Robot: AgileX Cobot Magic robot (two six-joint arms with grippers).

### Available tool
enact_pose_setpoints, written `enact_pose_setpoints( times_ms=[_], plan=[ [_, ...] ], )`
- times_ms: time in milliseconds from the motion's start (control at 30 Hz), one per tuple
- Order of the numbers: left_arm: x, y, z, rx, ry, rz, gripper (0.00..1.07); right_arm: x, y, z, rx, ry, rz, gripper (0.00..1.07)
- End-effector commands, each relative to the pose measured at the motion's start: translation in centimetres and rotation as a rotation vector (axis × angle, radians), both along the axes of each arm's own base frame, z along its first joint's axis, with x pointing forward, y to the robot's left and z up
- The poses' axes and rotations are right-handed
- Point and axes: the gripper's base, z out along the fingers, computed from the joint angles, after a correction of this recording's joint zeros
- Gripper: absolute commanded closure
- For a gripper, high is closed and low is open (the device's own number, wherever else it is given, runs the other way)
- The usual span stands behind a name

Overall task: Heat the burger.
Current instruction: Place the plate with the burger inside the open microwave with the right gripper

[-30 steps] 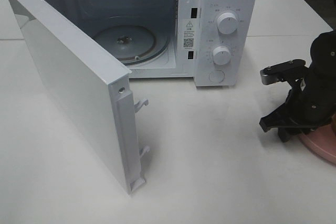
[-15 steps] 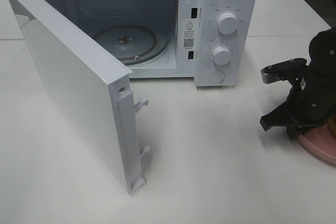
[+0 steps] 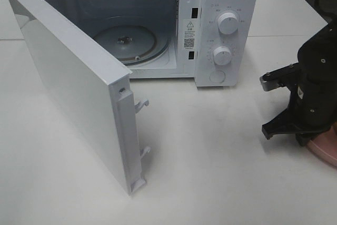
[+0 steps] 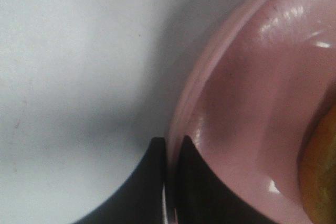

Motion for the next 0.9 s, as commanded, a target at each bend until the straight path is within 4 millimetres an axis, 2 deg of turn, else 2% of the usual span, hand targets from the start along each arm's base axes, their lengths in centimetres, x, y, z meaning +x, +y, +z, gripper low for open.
enact_pose_setpoints(
  times_ms=[33,367,600,900],
  plan=[
    [-0.3,0.0,0.0,-0.002,-0.026,-0.005,0.07,-0.7,0.4,0.3,-0.082,0.015,-0.016,1.07],
    [-0.3,0.0,0.0,-0.002,-0.026,-0.005,0.07,-1.5,2.3,1.9,-0.214,-0.032,0.056,1.07],
    [-0.3,0.0,0.0,-0.002,-0.026,-0.005,0.07,-2.0,2.8,2.4,-0.263,-0.021,0.071,1.07],
    [-0.3,0.0,0.0,-0.002,-0.026,-0.005,0.07,-4.4,4.2,3.1,-0.291,-0.015,0.151,1.07]
  ],
)
